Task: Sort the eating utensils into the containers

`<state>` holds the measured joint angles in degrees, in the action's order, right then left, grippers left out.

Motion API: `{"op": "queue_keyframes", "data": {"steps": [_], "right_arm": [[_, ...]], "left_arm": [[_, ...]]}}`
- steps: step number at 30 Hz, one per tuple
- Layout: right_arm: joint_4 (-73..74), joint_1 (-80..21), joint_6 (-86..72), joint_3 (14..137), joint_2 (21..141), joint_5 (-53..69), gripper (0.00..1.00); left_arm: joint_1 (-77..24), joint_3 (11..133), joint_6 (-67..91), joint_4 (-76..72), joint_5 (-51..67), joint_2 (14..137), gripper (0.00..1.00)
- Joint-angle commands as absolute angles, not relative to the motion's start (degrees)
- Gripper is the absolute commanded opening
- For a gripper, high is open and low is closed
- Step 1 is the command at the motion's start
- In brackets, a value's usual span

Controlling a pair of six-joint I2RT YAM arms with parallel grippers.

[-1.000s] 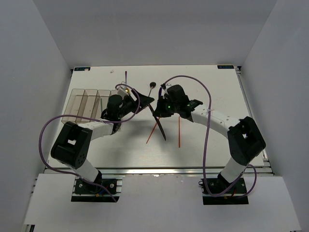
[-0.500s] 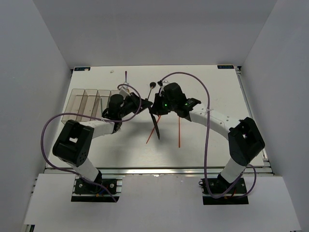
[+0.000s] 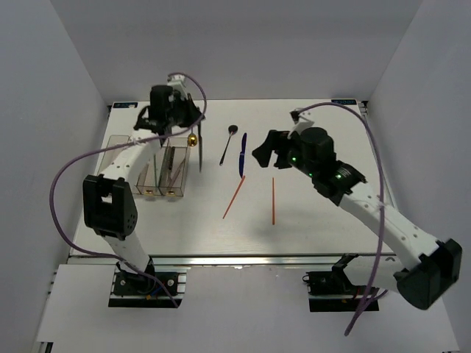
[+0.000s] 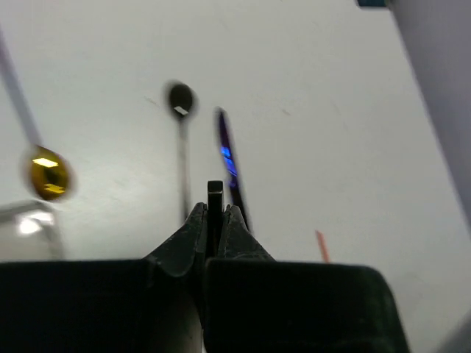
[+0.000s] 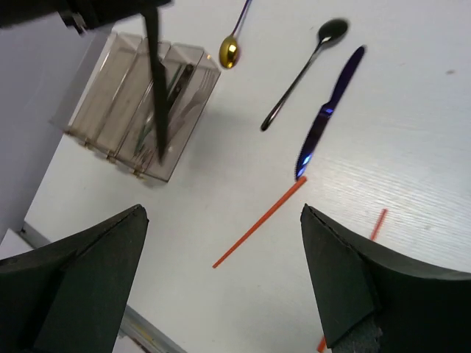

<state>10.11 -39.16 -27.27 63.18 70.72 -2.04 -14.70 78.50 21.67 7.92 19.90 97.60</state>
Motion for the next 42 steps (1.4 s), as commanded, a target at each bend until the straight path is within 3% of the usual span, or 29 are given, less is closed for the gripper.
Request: {"op": "queue_keyframes", "data": {"steps": [1,4,8,14,23,31,42], "right_arm": [[14.93,-37.27,-23.3,60.3,64.62,-7.21,0.89],[16.0,-36.65,-21.63,56.87,60.21,-6.51,0.89],[16.78,-36.3,-20.39,53.79,56.96,-4.92,0.89],[15.82,-36.3,-19.6,50.45,53.97,-0.71,0.89],[13.1,-36.3,-19.07,47.46,52.56,2.99,0.89],[11.95,-36.3,-19.07,47.37,52.21,4.22,0.89],[11.78,-36.3,-19.69,47.2,50.89,4.83,0.89]], "left_arm": [[-9.33,93.92,5.38,28.62,9.78,100.27,0.0],[-7.74,102.55,-2.96,34.53,0.9,103.88,0.0],[-6.68,99.07,-14.73,27.55,-6.14,102.57,0.0],[-0.45,90.28,-22.13,15.41,2.35,99.41,0.0],[7.64,76.65,-19.52,2.56,7.12,97.73,0.0],[10.02,73.31,-17.23,0.44,9.49,97.21,0.01],[10.11,65.92,-15.47,-3.78,6.24,91.85,0.15]]}}
